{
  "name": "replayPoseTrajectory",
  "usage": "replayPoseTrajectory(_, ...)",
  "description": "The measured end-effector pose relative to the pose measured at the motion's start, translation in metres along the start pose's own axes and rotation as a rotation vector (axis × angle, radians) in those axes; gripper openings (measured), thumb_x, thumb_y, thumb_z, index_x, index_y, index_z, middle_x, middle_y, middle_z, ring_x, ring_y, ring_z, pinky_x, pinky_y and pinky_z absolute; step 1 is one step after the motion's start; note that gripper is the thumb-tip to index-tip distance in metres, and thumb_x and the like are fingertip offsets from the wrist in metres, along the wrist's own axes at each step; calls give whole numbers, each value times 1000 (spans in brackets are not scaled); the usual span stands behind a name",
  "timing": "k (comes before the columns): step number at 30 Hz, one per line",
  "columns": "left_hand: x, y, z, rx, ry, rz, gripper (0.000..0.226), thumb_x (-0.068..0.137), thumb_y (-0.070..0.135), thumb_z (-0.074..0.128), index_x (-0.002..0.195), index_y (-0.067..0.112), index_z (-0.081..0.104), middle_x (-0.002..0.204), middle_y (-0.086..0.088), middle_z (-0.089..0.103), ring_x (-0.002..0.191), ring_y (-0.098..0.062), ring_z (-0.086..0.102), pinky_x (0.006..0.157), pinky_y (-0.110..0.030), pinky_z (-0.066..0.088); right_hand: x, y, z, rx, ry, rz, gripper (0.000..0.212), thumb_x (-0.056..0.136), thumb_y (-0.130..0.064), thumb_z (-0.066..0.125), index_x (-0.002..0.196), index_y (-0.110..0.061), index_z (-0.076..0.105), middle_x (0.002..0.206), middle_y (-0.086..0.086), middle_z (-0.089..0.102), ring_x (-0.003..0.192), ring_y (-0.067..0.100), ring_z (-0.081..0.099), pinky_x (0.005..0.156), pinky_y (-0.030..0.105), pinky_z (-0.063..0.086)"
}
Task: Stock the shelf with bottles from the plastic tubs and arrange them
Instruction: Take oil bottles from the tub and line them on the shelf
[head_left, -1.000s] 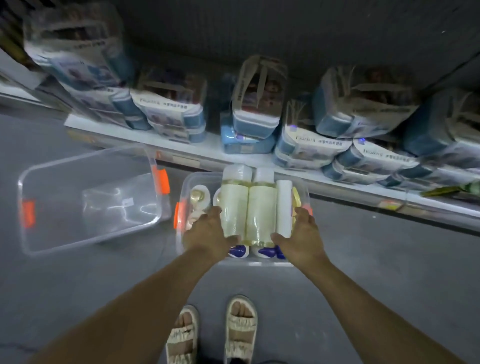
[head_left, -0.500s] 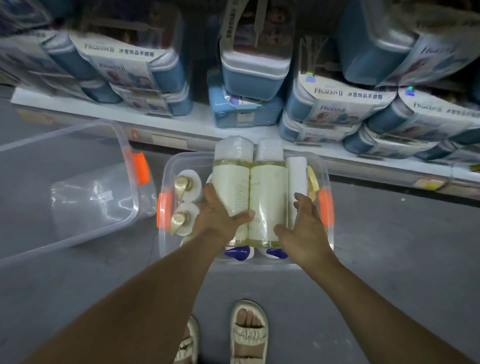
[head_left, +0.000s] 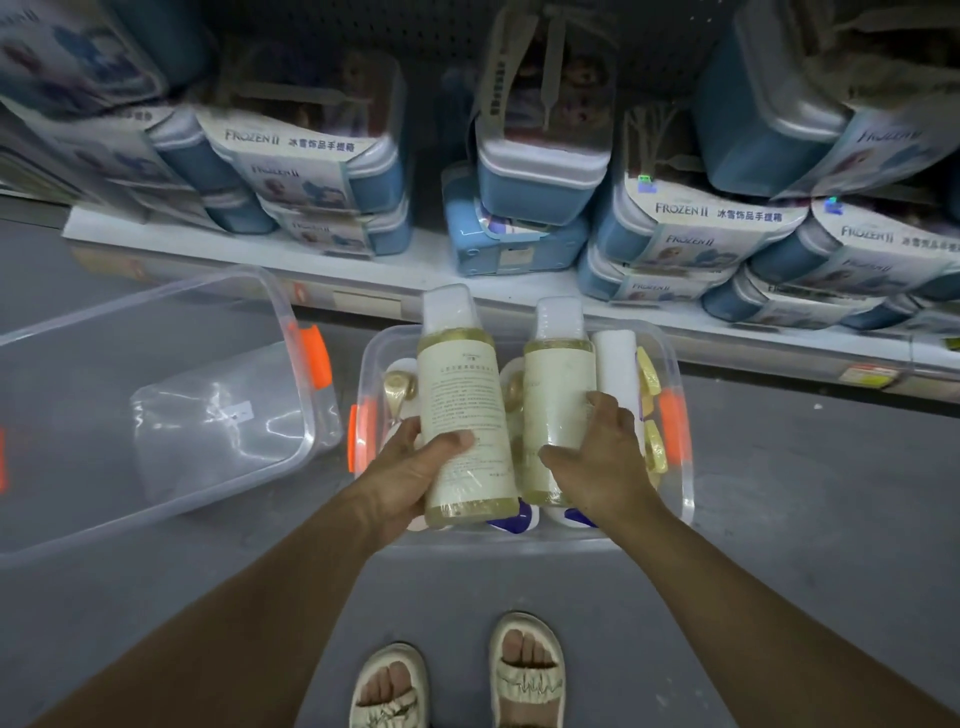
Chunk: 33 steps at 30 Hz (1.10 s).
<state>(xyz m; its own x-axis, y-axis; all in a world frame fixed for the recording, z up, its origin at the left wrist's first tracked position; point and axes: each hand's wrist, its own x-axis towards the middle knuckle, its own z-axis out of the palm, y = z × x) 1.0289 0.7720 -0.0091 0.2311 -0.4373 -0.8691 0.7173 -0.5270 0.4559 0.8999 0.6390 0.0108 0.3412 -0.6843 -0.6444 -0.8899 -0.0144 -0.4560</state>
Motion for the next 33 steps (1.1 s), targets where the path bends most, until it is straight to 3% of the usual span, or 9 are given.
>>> replayPoseTrajectory(7, -6, -11, -17, -46, 0, 56, 69, 63, 22, 83, 123, 27, 50, 115, -6, 69, 100, -27, 69, 88, -52, 54, -2, -5, 9, 80, 212, -48, 70, 82, -17, 69, 139, -10, 30, 138, 10, 32, 125, 25, 38, 95, 34, 41)
replayPoseTrajectory(9, -9, -11, -16, 93, 97, 112, 67, 64, 19, 87, 117, 30, 47, 111, -5, 67, 97, -24, 68, 87, -49, 54, -10, -13, 11, 211, 287, -131, 59, 84, -19, 67, 135, -12, 37, 134, 7, 40, 115, 19, 48, 86, 24, 43)
replayPoseTrajectory(12, -14, -9, -7, 359, 245, 288, 72, 65, 16, 86, 118, 28, 39, 101, 8, 62, 89, -7, 62, 79, -35, 54, -18, -34, 18, 368, 49, -164, 43, 85, -30, 67, 120, -21, 43, 113, -4, 54, 93, 6, 56, 69, 11, 41)
replayPoseTrajectory(15, -23, -3, 4, 709, 404, 444, 82, 59, 33, 87, 120, 31, 34, 102, 13, 58, 92, -14, 61, 79, -37, 52, -21, -59, 22, 541, -165, -43, 59, 77, -38, 75, 119, -18, 37, 109, -5, 59, 91, 7, 60, 72, 19, 47)
replayPoseTrajectory(19, -43, 5, 19, 1093, 557, 560, 91, 56, 45, 83, 127, 29, 28, 118, 2, 49, 108, -22, 53, 70, -31, 44, -22, -75, 18, 565, -57, 63, 81, 61, -44, 85, 116, -14, 33, 104, -4, 55, 93, 14, 59, 75, 29, 52)
replayPoseTrajectory(23, -56, 19, 18, 1049, 408, 547, 93, 54, 48, 86, 128, 27, 34, 117, 4, 45, 107, -15, 48, 74, -28, 43, -19, -69, 4, 669, -68, 108, 77, 50, -40, 89, 113, -11, 55, 104, 2, 68, 85, 16, 68, 64, 28, 58)
replayPoseTrajectory(26, -63, 35, 4, 599, 109, 407, 71, 60, 46, 87, 116, 25, 49, 103, 4, 59, 91, -9, 59, 68, -16, 48, -19, -56, -16, 749, -175, 50, 64, 59, -19, 87, 116, -11, 58, 106, 5, 70, 94, 21, 69, 77, 37, 58)
replayPoseTrajectory(30, -68, 46, -11, 259, -189, 137, 76, 50, 48, 84, 118, 24, 60, 115, -6, 69, 106, -22, 66, 95, -39, 52, -23, -50, -37, 944, -419, -23, 87, 46, -20, 90, 125, -2, 55, 117, 16, 66, 110, 32, 62, 89, 44, 54)
replayPoseTrajectory(33, -69, 48, -9, 234, -342, 77, 80, 50, 38, 79, 124, 18, 57, 119, -8, 68, 111, -25, 64, 98, -43, 50, -21, -53, -41, 1064, -564, -67, 107, 34, -32, 95, 126, 4, 53, 122, 21, 61, 111, 35, 60, 90, 45, 53)
